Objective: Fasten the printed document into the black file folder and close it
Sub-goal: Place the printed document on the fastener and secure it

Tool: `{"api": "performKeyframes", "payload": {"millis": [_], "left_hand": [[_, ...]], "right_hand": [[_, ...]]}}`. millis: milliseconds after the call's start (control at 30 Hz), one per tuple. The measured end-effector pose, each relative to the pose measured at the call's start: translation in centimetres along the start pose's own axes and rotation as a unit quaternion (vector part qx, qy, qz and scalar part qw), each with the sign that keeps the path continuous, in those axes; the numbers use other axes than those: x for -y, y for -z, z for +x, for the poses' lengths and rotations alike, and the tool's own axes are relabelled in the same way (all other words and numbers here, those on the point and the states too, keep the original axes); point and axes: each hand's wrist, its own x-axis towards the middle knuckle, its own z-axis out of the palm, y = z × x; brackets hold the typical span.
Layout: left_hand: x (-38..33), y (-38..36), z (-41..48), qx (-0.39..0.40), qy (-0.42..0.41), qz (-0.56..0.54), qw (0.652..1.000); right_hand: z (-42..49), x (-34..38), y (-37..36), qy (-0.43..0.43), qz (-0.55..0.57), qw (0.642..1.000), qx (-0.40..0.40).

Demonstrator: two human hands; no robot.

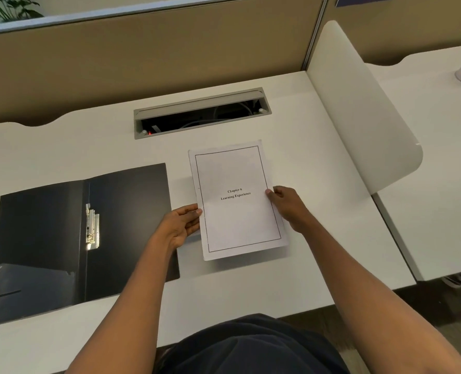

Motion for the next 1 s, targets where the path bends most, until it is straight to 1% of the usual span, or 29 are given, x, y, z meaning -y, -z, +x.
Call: {"api": "performKeyframes", "payload": {"millis": [100,333,533,667,767,833,900,1000], "left_hand": [[-1.0,2.4,-0.6,-0.006,-0.008,0.001,1.0],[-3.4,8.9,-2.7,-0.033,-0.032,0.031,0.998],[-5.2,15.3,-3.8,-0.073,-0.088,0.114,0.987],[-6.8,19.5,-4.4,-0.119,-0.148,0.19,0.963],[-7.9,22.7,-4.8,-0.177,-0.207,0.243,0.931],[-8.5,24.8,-4.9,-0.219,-0.237,0.284,0.903],[-8.8,26.5,-4.9,-0.244,-0.249,0.317,0.882],[-9.0,28.1,-4.6,-0.24,-0.228,0.329,0.884]], "right_hand": [[-0.6,0.8,-2.1,0.016,0.023,0.999,0.027],[-1.3,2.1,-8.0,0.018,0.065,0.994,0.08],[-2.4,2.7,-14.1,0.002,0.103,0.99,0.099],[-3.0,2.7,-17.6,-0.019,0.139,0.985,0.097],[-3.5,3.0,-20.0,-0.031,0.157,0.982,0.096],[-3.8,3.2,-21.4,-0.036,0.163,0.982,0.093],[-4.0,3.5,-22.6,-0.037,0.164,0.982,0.09],[-4.3,3.7,-24.1,-0.033,0.162,0.983,0.085]]}}
